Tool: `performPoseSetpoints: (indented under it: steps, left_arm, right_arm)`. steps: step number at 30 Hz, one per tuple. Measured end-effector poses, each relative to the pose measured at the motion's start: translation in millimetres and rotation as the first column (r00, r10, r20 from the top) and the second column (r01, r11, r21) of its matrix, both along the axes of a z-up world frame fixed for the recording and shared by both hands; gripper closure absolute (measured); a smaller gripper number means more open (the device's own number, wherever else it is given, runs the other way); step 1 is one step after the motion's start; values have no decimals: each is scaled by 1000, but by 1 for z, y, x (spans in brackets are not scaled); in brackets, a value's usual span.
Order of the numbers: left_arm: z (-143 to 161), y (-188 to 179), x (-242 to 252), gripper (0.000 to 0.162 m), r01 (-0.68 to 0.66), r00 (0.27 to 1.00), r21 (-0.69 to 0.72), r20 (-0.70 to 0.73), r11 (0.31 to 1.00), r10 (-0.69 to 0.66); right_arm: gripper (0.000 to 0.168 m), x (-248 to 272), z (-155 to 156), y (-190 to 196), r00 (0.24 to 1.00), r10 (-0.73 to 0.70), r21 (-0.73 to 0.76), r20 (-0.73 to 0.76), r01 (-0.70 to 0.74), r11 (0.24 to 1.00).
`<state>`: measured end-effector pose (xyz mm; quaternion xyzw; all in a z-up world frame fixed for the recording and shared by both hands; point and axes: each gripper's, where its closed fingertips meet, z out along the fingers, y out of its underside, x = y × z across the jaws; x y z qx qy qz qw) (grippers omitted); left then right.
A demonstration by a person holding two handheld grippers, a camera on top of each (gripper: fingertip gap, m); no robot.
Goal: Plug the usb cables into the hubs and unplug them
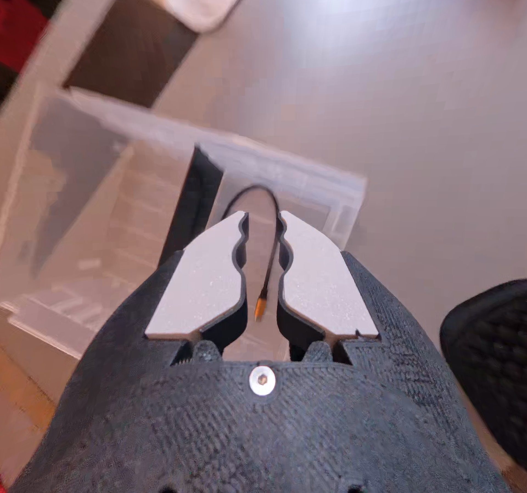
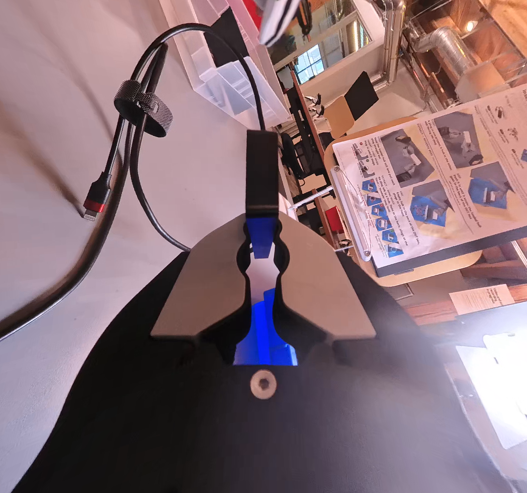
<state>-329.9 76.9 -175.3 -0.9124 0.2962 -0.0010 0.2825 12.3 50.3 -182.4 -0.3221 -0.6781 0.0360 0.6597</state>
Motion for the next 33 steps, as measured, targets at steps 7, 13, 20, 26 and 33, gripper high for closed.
performPoseSetpoints:
  steps: [7,13,20,26,33]
  left_arm:
    - [-101,-39,-44,140,5,991,-369,-121,930,-53]
    - [-112,-34,-35,158,51,989,-417,-105,907,-104]
    - [-43,-10,-32,158,30,994,-165,-95,986,-46]
    - [106,-42,51,158,289,957,255,-72,923,-280]
    - [41,-112,157,158,716,697,132,-87,686,-711]
  right_arm:
    - [156,-2,-7,2,1000,-1,-38,14,2,999]
    - [156,-3,-11,4,1000,-3,-59,26,4,998]
    - [156,1,-7,8,1000,-15,-64,8,15,998]
    - [156,4,-2,14,999,-27,-89,-25,25,996]
    - [156,14,5,29,994,-96,-87,-46,92,992]
